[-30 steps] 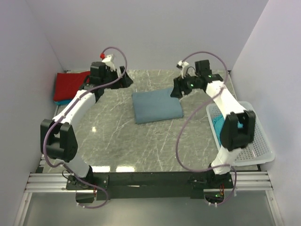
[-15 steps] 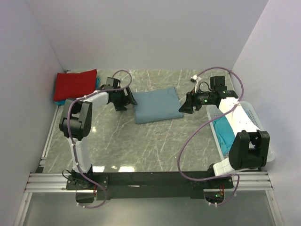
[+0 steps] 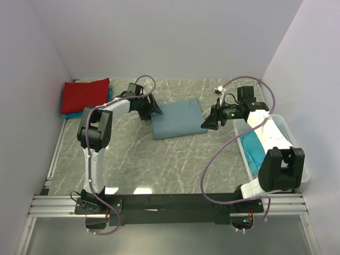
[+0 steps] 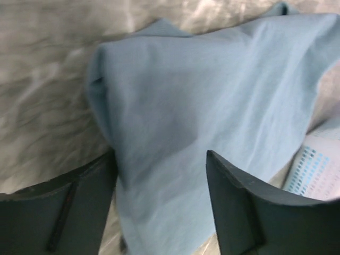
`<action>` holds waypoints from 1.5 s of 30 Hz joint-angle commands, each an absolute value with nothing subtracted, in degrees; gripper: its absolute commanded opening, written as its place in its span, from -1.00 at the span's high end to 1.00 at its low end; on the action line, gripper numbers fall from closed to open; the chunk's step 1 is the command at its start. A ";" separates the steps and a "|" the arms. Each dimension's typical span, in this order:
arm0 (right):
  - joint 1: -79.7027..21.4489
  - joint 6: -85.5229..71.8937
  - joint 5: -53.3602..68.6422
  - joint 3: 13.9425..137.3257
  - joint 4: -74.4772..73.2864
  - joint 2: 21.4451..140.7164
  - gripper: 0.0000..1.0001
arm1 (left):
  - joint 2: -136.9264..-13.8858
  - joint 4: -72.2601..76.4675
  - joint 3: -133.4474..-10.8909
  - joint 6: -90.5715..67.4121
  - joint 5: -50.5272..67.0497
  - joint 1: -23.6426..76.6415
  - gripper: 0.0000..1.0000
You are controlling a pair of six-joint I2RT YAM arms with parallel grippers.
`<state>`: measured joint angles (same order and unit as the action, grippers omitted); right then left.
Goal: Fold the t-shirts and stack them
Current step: Neatly place the folded tshirt to the corner
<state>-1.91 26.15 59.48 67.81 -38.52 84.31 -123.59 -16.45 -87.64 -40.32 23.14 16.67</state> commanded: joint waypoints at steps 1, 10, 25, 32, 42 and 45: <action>-0.97 28.30 62.31 69.96 -40.25 82.53 -0.43 | -129.28 -18.73 -86.49 -42.18 25.13 17.49 -0.41; -0.35 30.49 63.81 70.66 -42.53 83.32 -0.43 | -131.49 -10.30 -83.76 -46.05 32.78 17.58 0.80; 2.29 32.25 66.09 71.37 -45.09 83.76 -0.43 | -113.82 -30.84 -86.75 -19.10 -19.57 17.75 0.99; 2.29 32.34 66.27 71.45 -45.44 83.76 -0.43 | -109.52 -29.01 -85.43 -8.54 -37.34 17.75 0.99; 2.29 34.36 67.67 71.89 -47.89 83.23 -0.43 | -106.44 -21.10 -87.62 5.88 -47.90 17.23 0.99; 2.37 35.07 68.29 72.16 -48.77 83.23 -0.43 | -106.43 -21.18 -90.69 6.85 -49.21 16.35 0.99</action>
